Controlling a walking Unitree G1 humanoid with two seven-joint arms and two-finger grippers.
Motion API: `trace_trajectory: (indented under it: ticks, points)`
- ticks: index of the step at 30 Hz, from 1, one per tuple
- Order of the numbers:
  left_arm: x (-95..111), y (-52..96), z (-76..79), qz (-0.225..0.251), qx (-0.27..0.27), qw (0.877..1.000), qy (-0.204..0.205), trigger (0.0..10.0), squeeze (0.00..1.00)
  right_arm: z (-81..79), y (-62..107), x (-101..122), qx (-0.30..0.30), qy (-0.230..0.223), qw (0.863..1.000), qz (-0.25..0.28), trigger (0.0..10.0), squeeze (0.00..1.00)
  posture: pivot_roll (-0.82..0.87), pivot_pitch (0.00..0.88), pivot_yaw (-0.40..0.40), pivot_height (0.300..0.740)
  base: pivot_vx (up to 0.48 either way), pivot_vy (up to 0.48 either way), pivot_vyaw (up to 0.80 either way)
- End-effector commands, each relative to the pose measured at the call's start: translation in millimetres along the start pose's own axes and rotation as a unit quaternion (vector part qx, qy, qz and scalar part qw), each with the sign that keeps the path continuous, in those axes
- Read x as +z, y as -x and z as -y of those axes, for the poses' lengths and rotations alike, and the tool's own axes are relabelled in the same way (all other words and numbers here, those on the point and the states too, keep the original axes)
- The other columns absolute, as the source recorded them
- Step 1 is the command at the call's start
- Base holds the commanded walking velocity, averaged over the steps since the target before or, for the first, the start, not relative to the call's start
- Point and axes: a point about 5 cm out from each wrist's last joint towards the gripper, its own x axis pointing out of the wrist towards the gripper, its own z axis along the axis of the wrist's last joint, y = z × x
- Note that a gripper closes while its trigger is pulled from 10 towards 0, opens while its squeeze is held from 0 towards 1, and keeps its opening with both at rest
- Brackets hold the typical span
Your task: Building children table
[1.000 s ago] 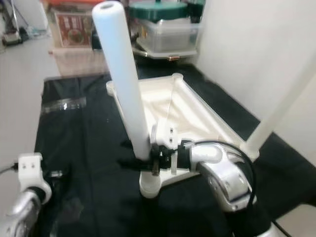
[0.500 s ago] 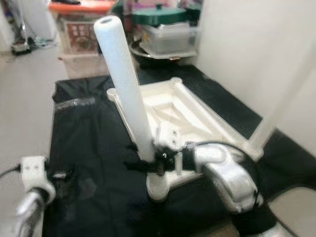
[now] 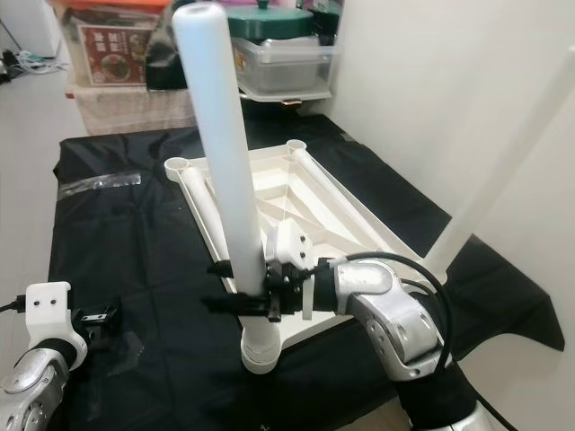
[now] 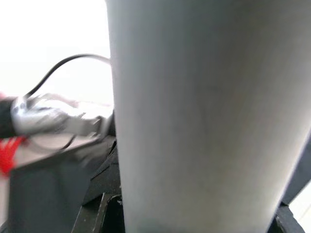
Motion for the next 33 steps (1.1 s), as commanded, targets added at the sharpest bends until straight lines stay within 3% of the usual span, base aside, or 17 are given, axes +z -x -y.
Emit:
trace_trajectory:
  ticks: [1, 5, 9, 13, 14, 20, 26, 28, 31, 33]
  points:
    - [-5.8, 0.1, 0.4, -0.015, 0.002, 1.000, -0.007, 10.0, 0.00, 7.5, -5.1, -19.8, -0.056, -0.028, 0.998, -0.020, 0.0, 0.00, -0.01, 0.000, -0.063, 0.740, -0.379, 0.000, 0.00]
    - [-5.1, -0.2, -1.5, -0.015, 0.009, 1.000, -0.013, 10.0, 0.00, 19.6, -11.3, -16.9, -0.115, -0.023, 0.993, 0.003, 0.0, 0.00, -0.01, 0.000, -0.062, 0.740, 0.000, 0.000, 0.00]
    - [-5.4, -0.2, -2.0, -0.015, 0.011, 1.000, -0.012, 10.0, 0.00, 19.2, -14.7, -17.1, -0.116, -0.023, 0.993, 0.006, 0.0, 0.00, 0.00, 0.000, -0.062, 0.740, 0.000, 0.000, 0.00]
    - [-6.5, 0.0, -3.7, -0.019, 0.019, 1.000, -0.015, 10.0, 0.00, 11.9, -26.5, -21.0, -0.106, -0.024, 0.994, 0.011, 0.0, 0.00, 0.00, 0.000, -0.062, 0.740, 0.000, 0.000, 0.00]
    - [-6.9, 1.0, -7.0, -0.021, 0.030, 0.999, -0.017, 10.0, 0.00, 7.5, -37.0, -24.9, -0.096, -0.026, 0.995, 0.012, 0.0, 0.00, 0.02, 0.000, -0.068, 0.740, 0.000, 0.000, 0.00]
    - [-7.5, 2.2, -10.8, -0.023, 0.042, 0.999, -0.018, 10.0, 0.00, 8.3, -44.3, -27.2, -0.098, -0.027, 0.995, 0.015, 0.0, 0.00, 0.03, 0.000, -0.073, 0.740, 0.000, 0.000, 0.00]
    - [-10.0, 3.7, -13.6, -0.026, 0.057, 0.998, -0.019, 10.0, 0.00, 25.7, -54.4, -26.3, -0.176, -0.030, 0.983, 0.033, 0.0, 0.00, 0.03, 0.000, -0.078, 0.740, 0.000, 0.000, 0.00]
    - [-10.8, 3.8, -13.3, -0.027, 0.060, 0.998, -0.019, 10.0, 0.00, 35.6, -58.5, -22.2, -0.232, -0.037, 0.971, 0.053, 0.0, 0.00, 0.03, 0.000, -0.076, 0.740, 0.000, 0.000, 0.00]
    - [-11.1, 3.0, -13.7, -0.029, 0.065, 0.997, -0.019, 10.0, 0.00, 38.0, -63.0, -19.7, -0.255, -0.037, 0.964, 0.065, 0.0, 0.00, 0.03, 0.000, -0.075, 0.740, 0.000, 0.000, 0.00]
    - [-10.3, 2.5, -15.7, -0.028, 0.070, 0.997, -0.022, 10.0, 0.00, 33.0, -68.3, -20.8, -0.242, -0.033, 0.968, 0.066, 0.0, 0.00, 0.03, 0.000, -0.077, 0.740, 0.000, 0.000, 0.00]
